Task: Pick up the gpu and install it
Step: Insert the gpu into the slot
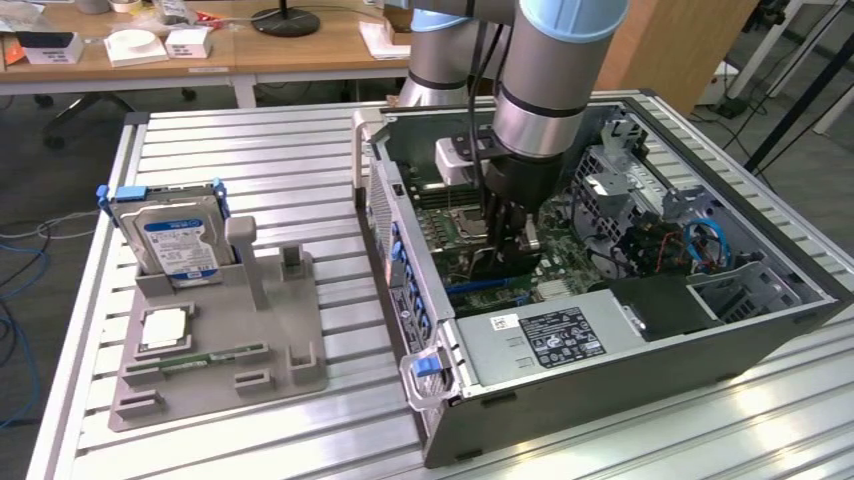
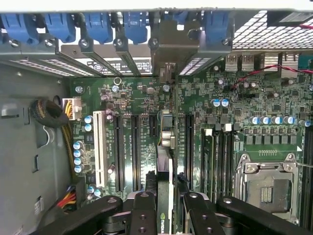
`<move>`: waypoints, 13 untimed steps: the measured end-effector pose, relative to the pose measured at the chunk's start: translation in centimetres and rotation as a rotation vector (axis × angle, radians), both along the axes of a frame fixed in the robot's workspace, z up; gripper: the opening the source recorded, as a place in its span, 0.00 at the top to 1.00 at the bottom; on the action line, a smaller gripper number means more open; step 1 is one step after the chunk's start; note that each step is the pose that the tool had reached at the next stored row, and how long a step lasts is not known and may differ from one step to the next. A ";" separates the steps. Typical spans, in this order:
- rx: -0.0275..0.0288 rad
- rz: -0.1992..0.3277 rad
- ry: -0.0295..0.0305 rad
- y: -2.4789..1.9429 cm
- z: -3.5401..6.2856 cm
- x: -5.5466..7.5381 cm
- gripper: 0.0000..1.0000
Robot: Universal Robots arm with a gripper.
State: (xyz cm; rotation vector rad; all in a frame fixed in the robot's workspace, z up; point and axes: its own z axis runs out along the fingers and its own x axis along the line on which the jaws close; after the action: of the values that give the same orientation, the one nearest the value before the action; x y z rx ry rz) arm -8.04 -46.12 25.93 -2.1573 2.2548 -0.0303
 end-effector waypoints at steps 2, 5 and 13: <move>-0.0001 0.000 0.0000 0.00 -0.13 0.0 0.74; -0.0003 0.000 0.0001 0.05 -0.24 0.0 0.74; 0.0000 0.000 0.0000 0.26 -0.53 0.0 0.74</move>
State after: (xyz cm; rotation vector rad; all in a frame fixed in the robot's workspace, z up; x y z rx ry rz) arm -8.06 -45.86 25.40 -2.1573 2.2549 -0.0302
